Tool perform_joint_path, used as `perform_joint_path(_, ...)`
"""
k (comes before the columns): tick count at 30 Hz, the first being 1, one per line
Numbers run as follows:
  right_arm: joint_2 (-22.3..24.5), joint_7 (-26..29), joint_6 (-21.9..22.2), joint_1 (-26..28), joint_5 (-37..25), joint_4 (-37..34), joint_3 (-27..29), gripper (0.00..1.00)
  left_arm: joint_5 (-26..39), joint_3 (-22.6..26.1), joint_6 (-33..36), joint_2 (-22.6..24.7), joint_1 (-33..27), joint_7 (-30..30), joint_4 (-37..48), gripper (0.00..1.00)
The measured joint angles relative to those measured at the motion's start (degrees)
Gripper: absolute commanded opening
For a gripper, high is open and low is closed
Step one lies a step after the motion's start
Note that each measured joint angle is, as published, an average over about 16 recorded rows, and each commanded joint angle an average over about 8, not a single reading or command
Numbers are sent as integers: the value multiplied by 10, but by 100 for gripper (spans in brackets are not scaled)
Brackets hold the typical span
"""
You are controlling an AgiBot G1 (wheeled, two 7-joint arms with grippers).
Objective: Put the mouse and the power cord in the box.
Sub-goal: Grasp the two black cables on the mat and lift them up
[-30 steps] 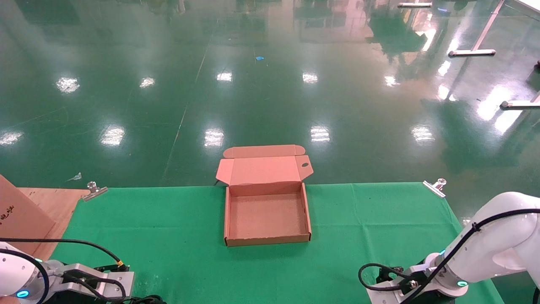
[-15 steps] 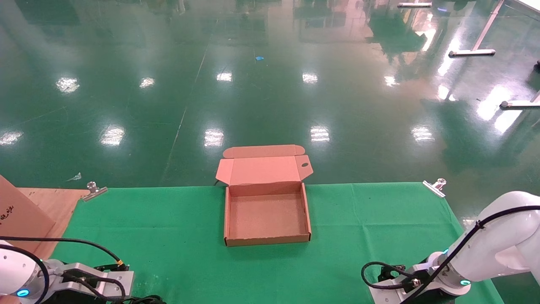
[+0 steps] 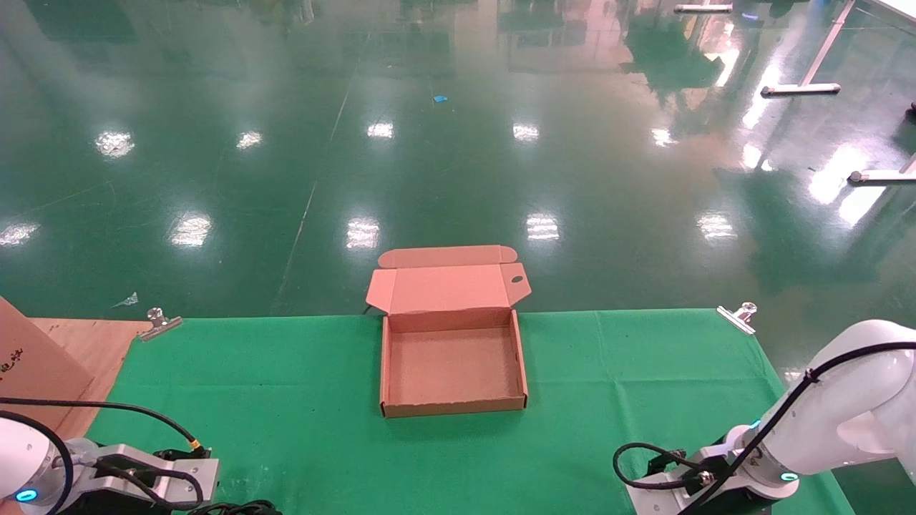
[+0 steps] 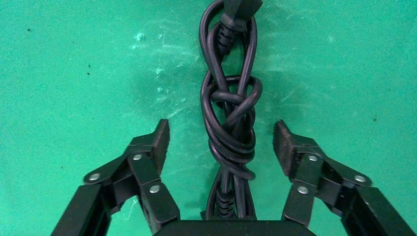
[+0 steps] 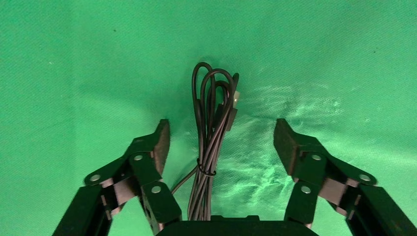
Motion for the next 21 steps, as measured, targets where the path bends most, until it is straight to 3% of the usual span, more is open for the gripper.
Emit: perform_joint_path(21, -6, -15, -6, 9, 7, -29, 4, 0, -4, -2, 9, 1, -15, 19, 22, 0)
